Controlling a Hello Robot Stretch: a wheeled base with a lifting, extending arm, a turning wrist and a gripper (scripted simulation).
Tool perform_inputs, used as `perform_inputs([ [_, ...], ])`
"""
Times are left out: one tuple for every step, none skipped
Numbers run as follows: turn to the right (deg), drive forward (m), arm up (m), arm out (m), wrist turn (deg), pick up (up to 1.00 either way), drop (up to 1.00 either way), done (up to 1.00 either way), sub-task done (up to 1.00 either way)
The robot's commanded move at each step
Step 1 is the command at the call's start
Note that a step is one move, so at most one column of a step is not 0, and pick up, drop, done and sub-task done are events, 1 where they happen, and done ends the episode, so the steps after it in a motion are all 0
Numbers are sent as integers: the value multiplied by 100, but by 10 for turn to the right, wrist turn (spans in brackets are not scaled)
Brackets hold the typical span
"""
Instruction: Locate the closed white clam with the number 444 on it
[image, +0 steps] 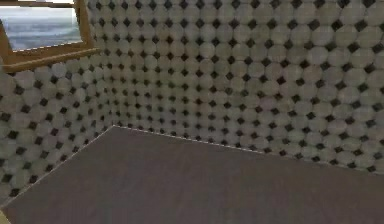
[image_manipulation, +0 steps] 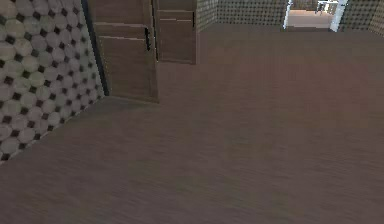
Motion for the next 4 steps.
perform_inputs([
  [90, 0, 0, 0, 0, 0, 0, 0, 0],
  [0, 50, 0, 0, 0, 0, 0, 0, 0],
  [-330, 0, 0, 0, 0, 0, 0, 0, 0],
  [0, 45, 0, 0, 0, 0, 0, 0, 0],
])
